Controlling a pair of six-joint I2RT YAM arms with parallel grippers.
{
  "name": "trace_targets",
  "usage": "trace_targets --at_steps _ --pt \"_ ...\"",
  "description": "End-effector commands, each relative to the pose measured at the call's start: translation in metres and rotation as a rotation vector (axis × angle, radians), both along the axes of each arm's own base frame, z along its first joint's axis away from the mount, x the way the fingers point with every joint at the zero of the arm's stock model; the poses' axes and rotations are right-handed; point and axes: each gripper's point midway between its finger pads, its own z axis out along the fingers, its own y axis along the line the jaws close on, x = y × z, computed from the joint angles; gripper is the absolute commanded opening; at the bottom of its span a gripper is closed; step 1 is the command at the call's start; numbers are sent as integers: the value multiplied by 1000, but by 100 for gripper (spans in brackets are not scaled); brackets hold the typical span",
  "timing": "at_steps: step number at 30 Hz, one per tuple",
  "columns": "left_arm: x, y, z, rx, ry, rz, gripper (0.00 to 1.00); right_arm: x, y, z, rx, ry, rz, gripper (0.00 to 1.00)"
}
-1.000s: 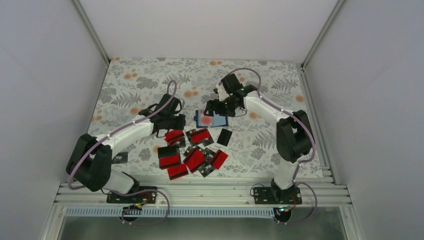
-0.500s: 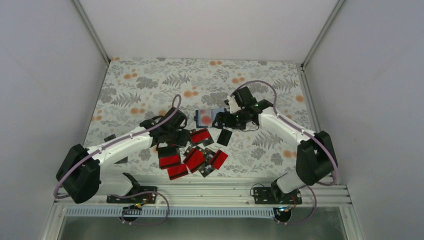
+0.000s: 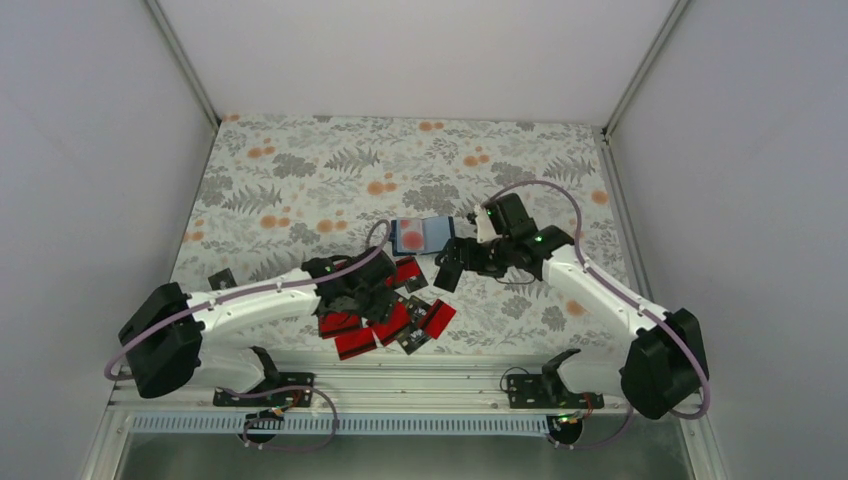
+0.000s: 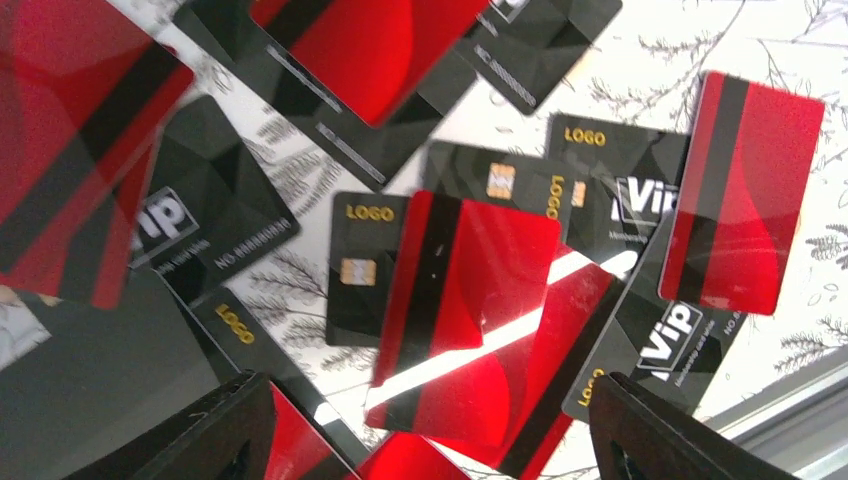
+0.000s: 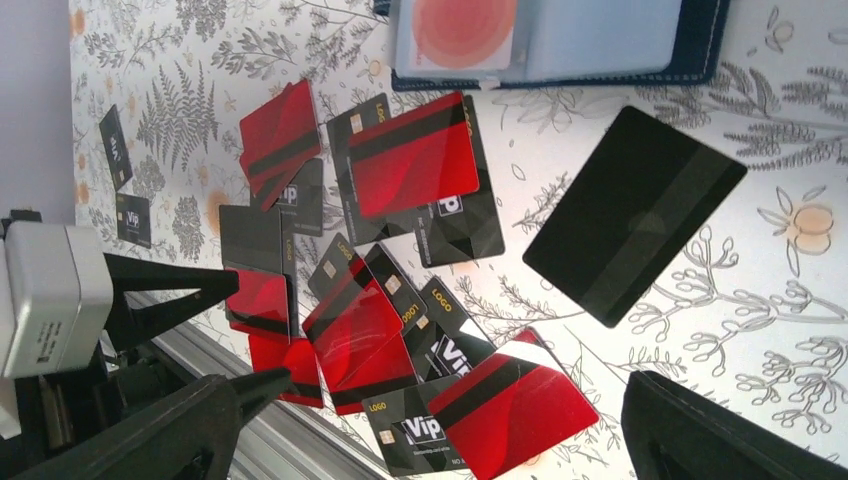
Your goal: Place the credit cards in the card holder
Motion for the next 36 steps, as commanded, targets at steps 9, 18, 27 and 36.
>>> trace_targets --at_steps 9,18,27,36 --pt "-23 -18 -24 15 65 -123 82 -20 -1 -19 33 61 -52 96" --pt "-39 -13 -47 77 109 -126 84 -31 -7 -18 23 67 -52 97" --pt "-36 2 -59 131 73 -35 82 -43 -13 -18 23 74 -44 97" --pt "-41 4 -74 148 101 -60 73 -48 -17 -17 21 66 -38 97"
